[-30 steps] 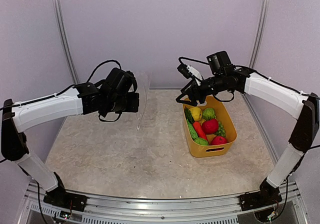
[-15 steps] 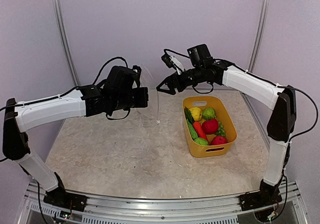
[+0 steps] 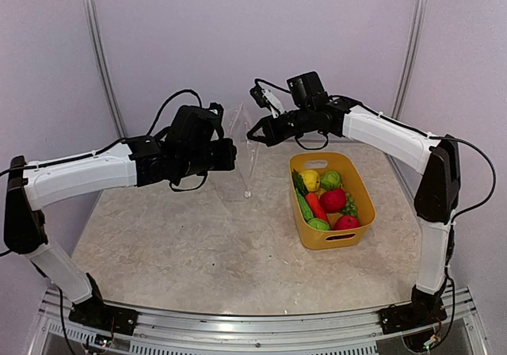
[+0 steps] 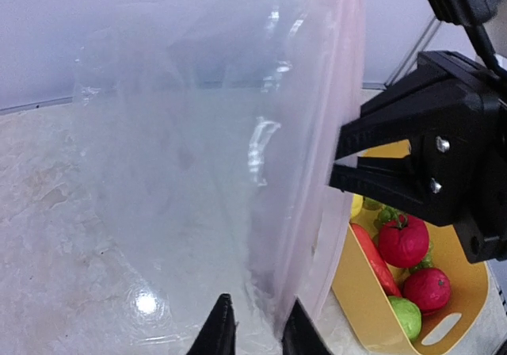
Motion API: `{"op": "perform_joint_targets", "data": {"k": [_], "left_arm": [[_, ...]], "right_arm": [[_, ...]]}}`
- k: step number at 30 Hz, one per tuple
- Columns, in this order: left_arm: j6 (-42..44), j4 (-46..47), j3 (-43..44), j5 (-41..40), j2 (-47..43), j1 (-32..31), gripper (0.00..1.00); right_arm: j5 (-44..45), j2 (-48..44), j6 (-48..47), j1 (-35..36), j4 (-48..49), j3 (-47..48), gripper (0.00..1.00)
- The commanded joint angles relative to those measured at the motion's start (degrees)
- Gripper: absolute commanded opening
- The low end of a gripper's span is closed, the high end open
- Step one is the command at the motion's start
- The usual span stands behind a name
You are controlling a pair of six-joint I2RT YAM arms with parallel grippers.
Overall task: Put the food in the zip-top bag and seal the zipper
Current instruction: Pass from the left arm to the right, then pass from the right arm to the left
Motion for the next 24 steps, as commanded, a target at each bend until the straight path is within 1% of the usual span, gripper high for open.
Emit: {"op": "perform_joint_targets", "data": {"k": [1, 3, 5, 7, 9, 10, 12, 14, 15, 18, 21, 24], "left_arm": [[-3.7, 3.5, 0.1, -6.2, 1.7, 1.3, 0.31], [-3.0, 5.4, 1.3, -5.2, 3.7, 1.7, 0.43], [-2.0, 6.0, 3.1, -4.2, 5.5, 1.8, 0.50], [-1.3, 5.5, 4.9, -4.1, 7.0, 1.7, 0.52], [-1.1, 4.3, 6.1, -5.1, 8.2, 1.6, 0.51], [-1.2, 3.4, 6.9, -6.4, 8.7, 1.6, 0.49], [-1.3, 1.3, 7.8, -9.6, 9.4, 1.4, 0.40], [-0.6, 1.4, 7.7, -13.0, 9.3, 0.8, 0.29], [0.1, 1.8, 7.3, -14.6, 8.8, 0.4, 0.25], [3.3, 3.0, 6.8, -18.7, 7.9, -0.8, 0.18], [6.7, 3.5, 6.5, -20.3, 6.9, -1.5, 0.11], [7.6, 2.1, 6.2, -21.0, 6.0, -1.5, 0.02]], "right_arm": [[-2.9, 0.6, 5.3, 1.1, 2.6, -0.3, 0.00], [-2.7, 0.2, 6.6, 1.7, 3.2, -0.5, 0.00], [-1.9, -0.2, 7.8, 2.0, 3.6, -0.6, 0.00], [-1.2, -0.4, 8.7, 2.1, 3.6, -0.6, 0.00], [-0.5, -0.9, 9.0, 2.1, 3.5, -0.7, 0.00], [-0.3, -1.1, 9.1, 2.1, 3.6, -0.9, 0.00], [0.4, -1.4, 9.2, 2.1, 3.6, -1.4, 0.00], [1.1, -1.6, 9.2, 2.1, 3.3, -2.0, 0.00], [1.8, -1.5, 9.0, 2.1, 3.1, -2.3, 0.00], [5.5, -1.5, 8.7, 1.9, 2.2, -3.4, 0.00], [10.6, -1.2, 8.9, 1.3, 0.8, -4.5, 0.00], [13.9, -1.7, 9.0, 0.1, 0.4, -5.8, 0.00]]}}
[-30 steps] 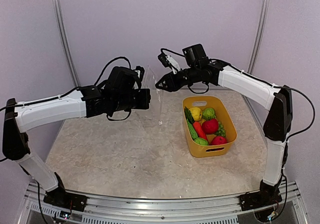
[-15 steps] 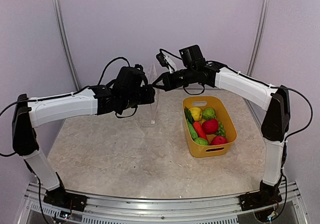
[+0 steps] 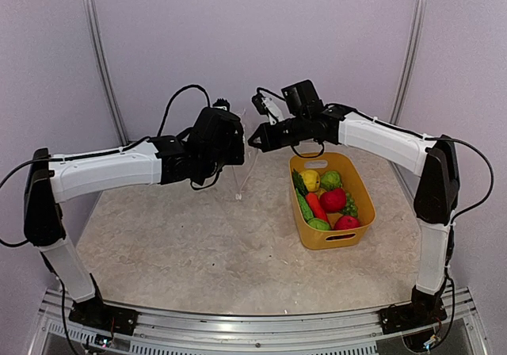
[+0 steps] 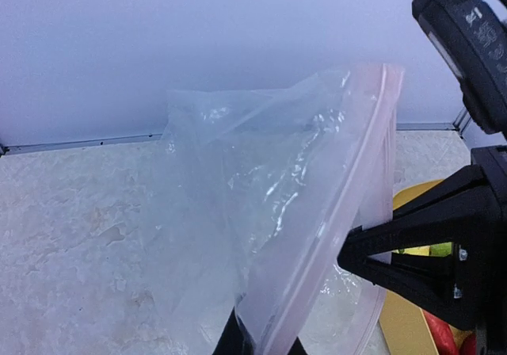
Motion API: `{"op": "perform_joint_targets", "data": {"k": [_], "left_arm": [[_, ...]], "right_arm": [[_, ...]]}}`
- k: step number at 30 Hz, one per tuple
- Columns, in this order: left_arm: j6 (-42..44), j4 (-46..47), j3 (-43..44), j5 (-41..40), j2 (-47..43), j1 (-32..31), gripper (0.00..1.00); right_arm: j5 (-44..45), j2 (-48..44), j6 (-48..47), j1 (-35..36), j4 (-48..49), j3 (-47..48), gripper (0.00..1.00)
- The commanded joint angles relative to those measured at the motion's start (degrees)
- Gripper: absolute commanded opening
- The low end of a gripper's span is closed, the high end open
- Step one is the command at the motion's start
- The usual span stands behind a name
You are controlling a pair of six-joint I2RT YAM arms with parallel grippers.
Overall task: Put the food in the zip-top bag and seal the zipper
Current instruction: Pass from the right arm to the left
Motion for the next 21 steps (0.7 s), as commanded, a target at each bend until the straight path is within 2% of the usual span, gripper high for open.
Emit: {"op": "perform_joint_targets", "data": {"k": [1, 3, 4, 5, 7, 9, 13, 16, 21], "left_arm": [[4.0, -1.1, 0.0, -3.9, -2.7, -0.3, 0.00], [4.8, -1.4, -0.2, -3.3, -3.1, -0.1, 0.00], [4.9, -1.6, -0.2, -2.9, -3.1, 0.1, 0.00], [4.9, -2.3, 0.0, -2.1, -3.3, 0.4, 0.00], [4.9, -4.0, 0.4, 0.8, -3.6, 1.5, 0.00], [5.2, -5.9, 0.6, 4.6, -4.2, 3.1, 0.00], [6.5, -8.4, -0.6, 15.2, -5.7, 7.4, 0.00], [8.8, -8.4, -2.5, 19.9, -7.1, 9.3, 0.00], [11.4, -8.7, -2.7, 24.8, -7.9, 9.5, 0.00]], "right_arm": [[6.5, -2.1, 0.0, -1.3, -2.2, -2.4, 0.00], [3.1, -3.2, -2.8, -1.5, -2.3, -3.0, 0.00], [0.1, -3.8, -5.0, -1.5, -2.8, -3.1, 0.03], [-3.5, -4.5, -7.3, -1.6, -3.4, -3.4, 0.11], [-13.2, -6.6, -13.6, -2.3, -6.1, -4.4, 0.33], [-18.5, -9.1, -22.6, -3.4, -11.6, -5.6, 0.48], [-14.1, -16.5, -31.6, -7.1, -17.1, -12.7, 0.68], [-9.1, -21.6, -36.6, -10.6, -18.2, -19.3, 0.80], [3.4, -24.4, -44.3, -14.2, -19.9, -26.5, 0.89]]}}
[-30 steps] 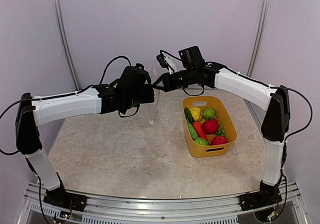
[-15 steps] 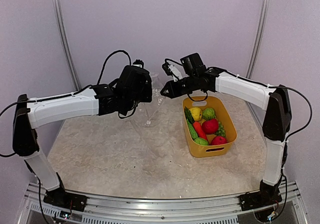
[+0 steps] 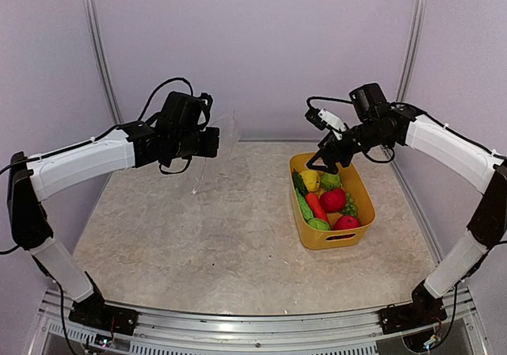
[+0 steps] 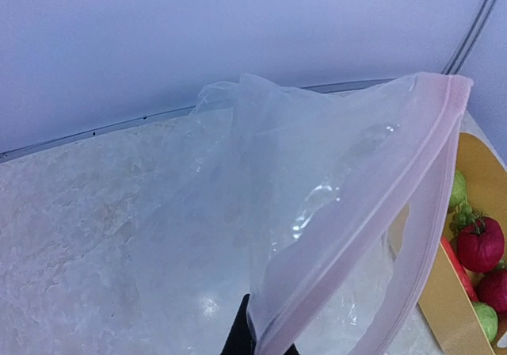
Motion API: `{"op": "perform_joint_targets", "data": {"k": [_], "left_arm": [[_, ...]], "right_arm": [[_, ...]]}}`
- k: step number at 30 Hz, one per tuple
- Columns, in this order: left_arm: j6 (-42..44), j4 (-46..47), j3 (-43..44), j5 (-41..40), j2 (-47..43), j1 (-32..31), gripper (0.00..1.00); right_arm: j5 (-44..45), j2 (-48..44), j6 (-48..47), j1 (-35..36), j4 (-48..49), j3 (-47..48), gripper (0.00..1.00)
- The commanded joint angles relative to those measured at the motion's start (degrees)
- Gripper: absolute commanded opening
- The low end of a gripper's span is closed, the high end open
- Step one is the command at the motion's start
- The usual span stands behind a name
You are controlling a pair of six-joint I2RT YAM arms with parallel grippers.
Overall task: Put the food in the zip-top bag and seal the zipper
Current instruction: Pass from the right arm to the left, then pick up the fake vegetable from the bin.
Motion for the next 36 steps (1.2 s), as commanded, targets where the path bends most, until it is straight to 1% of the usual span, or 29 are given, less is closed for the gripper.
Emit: {"op": "perform_joint_targets", "data": {"k": [1, 6, 9, 12, 14, 15, 17, 22, 26, 29, 30, 32, 34, 36], "left_arm": [[2.6, -1.8, -0.7, 7.9, -1.5, -0.4, 0.00], [0.1, -2.0, -0.9, 11.1, -0.8, -0.5, 0.00], [-1.0, -2.2, -1.1, 12.4, -0.4, -0.6, 0.00], [-2.2, -2.1, -1.6, 13.7, -0.4, -0.6, 0.00], [-2.6, -2.0, -1.9, 14.3, -0.4, -0.7, 0.00], [-2.9, -2.0, -2.1, 14.4, -0.3, -0.7, 0.00], [-3.1, -2.0, -2.3, 14.7, -0.1, -0.8, 0.00], [-3.6, -2.4, -2.0, 15.4, 0.3, -0.8, 0.00], [-4.0, -2.7, -1.7, 16.2, 0.7, -0.8, 0.00], [-4.3, -2.8, -1.4, 16.6, 1.0, -0.9, 0.00], [-4.3, -2.9, -1.2, 16.6, 1.1, -0.9, 0.00], [-4.4, -2.9, -1.0, 16.7, 1.4, -1.0, 0.00], [-4.7, -2.9, -0.5, 17.0, 1.6, -1.1, 0.00], [-5.3, -3.2, 0.6, 17.3, 2.2, -1.2, 0.00]], "right_arm": [[12.5, -0.1, -10.6, -2.4, -4.6, -6.1, 0.87], [20.2, 2.0, -12.8, -4.4, -3.5, -9.5, 0.75], [23.8, 3.6, -12.4, -4.4, -2.4, -10.1, 0.73], [26.5, 5.2, -11.9, -4.4, -1.7, -10.1, 0.78], [26.7, 6.7, -11.8, -4.4, -2.6, -9.6, 0.81], [26.7, 7.4, -11.8, -4.4, -3.0, -9.5, 0.85], [26.5, 8.7, -11.5, -4.4, -2.8, -9.6, 0.88], [25.4, 11.6, -10.3, -4.4, -2.5, -8.9, 0.89], [24.5, 12.6, -9.8, -4.4, -2.2, -8.5, 0.80], [23.2, 13.3, -9.1, -4.5, -3.8, -7.8, 0.78], [22.4, 13.4, -9.0, -4.5, -4.2, -7.6, 0.75], [21.8, 12.9, -8.7, -4.5, -4.4, -7.4, 0.64], [21.6, 11.6, -8.5, -4.5, -4.8, -6.8, 0.58], [21.1, 9.9, -8.5, -4.5, -6.0, -5.4, 0.54]]}}
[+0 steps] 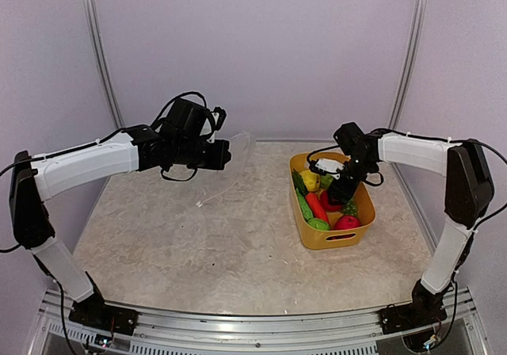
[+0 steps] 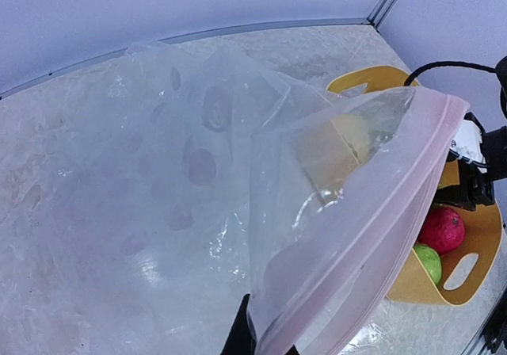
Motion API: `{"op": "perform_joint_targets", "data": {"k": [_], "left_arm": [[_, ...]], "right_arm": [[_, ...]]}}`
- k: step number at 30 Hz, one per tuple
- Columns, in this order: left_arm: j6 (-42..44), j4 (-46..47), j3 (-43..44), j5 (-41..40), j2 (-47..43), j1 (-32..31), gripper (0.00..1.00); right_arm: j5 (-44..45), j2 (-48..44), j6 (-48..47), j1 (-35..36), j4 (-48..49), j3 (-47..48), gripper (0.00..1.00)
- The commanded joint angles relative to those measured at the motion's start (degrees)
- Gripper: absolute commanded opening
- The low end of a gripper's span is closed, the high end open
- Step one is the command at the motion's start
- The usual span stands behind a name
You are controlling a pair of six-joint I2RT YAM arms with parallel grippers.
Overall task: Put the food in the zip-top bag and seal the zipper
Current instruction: Pick up the fake vegetable from the bin.
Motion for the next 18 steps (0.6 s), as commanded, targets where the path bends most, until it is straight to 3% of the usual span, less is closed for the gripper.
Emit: {"op": "perform_joint_targets", "data": {"k": [1, 9, 18], "left_arm": [[-1.5, -1.4, 2.4, 1.5, 1.9, -0.5, 0.00], [-4.5, -0.7, 5.6, 3.4, 4.7, -0.9, 0.00], [-13.1, 3.0, 12.1, 6.1, 9.6, -1.2, 0.00]], "right_arm": [[-2.2, -3.2, 0.6, -0.5, -2.8, 4.3, 0.53], [-17.8, -10.7, -0.7, 1.1, -7.4, 14.5, 0.49], [-38.1, -8.8, 5.5, 7.4, -3.0, 24.7, 0.47]]}}
